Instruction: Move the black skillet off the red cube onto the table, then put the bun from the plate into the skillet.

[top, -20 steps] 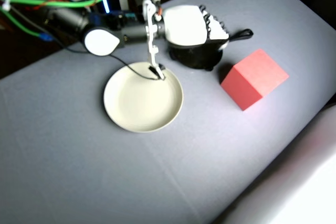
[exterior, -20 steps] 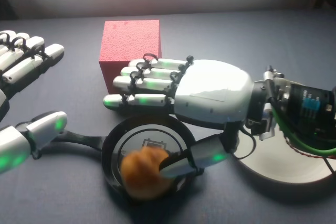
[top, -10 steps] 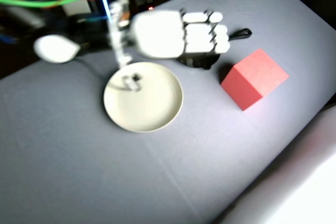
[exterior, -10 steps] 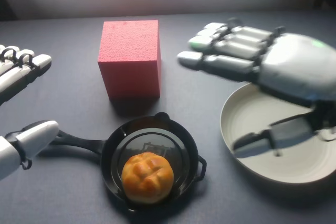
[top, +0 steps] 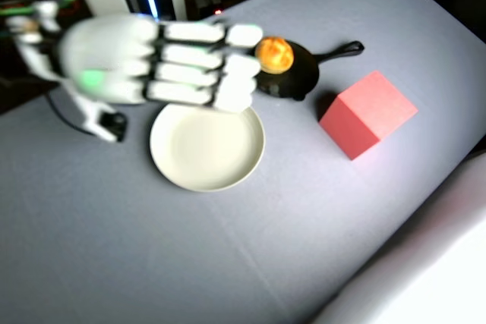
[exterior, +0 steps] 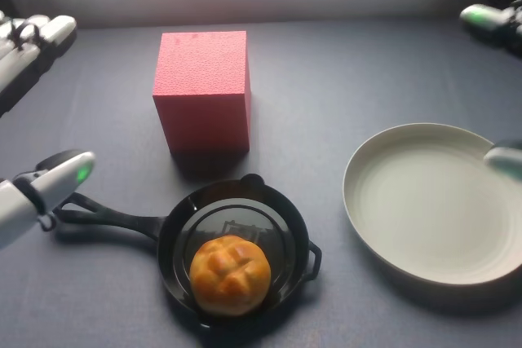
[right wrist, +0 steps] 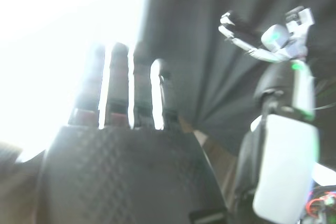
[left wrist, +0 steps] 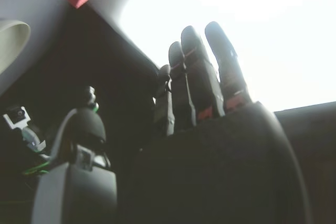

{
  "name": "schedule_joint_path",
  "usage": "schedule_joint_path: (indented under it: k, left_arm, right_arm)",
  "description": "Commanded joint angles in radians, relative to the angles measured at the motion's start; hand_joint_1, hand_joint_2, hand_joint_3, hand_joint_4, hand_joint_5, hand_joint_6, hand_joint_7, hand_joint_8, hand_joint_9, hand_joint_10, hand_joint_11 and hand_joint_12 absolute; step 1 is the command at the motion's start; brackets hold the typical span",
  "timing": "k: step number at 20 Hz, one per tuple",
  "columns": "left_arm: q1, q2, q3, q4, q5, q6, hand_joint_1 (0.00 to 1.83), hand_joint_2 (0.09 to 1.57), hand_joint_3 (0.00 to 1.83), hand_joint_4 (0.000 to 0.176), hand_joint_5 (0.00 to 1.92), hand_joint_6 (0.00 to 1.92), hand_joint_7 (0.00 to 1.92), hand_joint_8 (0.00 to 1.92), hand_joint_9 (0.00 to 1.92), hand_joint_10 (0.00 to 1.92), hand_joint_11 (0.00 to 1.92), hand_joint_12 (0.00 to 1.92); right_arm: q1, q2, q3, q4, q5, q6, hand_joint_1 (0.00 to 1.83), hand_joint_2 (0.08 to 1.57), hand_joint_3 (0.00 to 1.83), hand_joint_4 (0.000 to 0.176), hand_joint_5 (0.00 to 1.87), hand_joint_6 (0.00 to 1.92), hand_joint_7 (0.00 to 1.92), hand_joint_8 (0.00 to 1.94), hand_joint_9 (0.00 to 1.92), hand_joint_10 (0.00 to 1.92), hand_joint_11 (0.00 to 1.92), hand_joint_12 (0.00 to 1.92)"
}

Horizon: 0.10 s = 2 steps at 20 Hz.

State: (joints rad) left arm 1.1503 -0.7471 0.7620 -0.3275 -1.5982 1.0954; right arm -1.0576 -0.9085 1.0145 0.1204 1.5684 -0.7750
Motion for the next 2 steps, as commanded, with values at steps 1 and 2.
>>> schedule_joint_path:
  k: [1, 2]
  left_arm:
    - [-0.035, -0.005, 0.014, 0.034, -0.132, -0.003, 0.65, 1.37, 0.00, 0.142, 0.47, 1.34, 0.38, 0.04, 0.26, 0.01, 0.00, 0.28]
    - [-0.076, -0.015, 0.031, 0.058, -0.132, -0.015, 0.13, 1.36, 0.00, 0.107, 0.18, 0.59, 0.28, 0.04, 0.17, 0.02, 0.00, 0.05]
  right_arm:
    - [0.002, 0.017, -0.015, 0.014, 0.194, -0.005, 0.68, 1.16, 0.00, 0.070, 0.35, 0.01, 0.29, 0.00, 0.25, 0.00, 0.12, 0.01]
    - [0.003, 0.024, -0.031, 0.002, 0.194, -0.029, 0.71, 1.06, 0.00, 0.123, 0.41, 0.01, 0.21, 0.00, 0.18, 0.00, 0.02, 0.00]
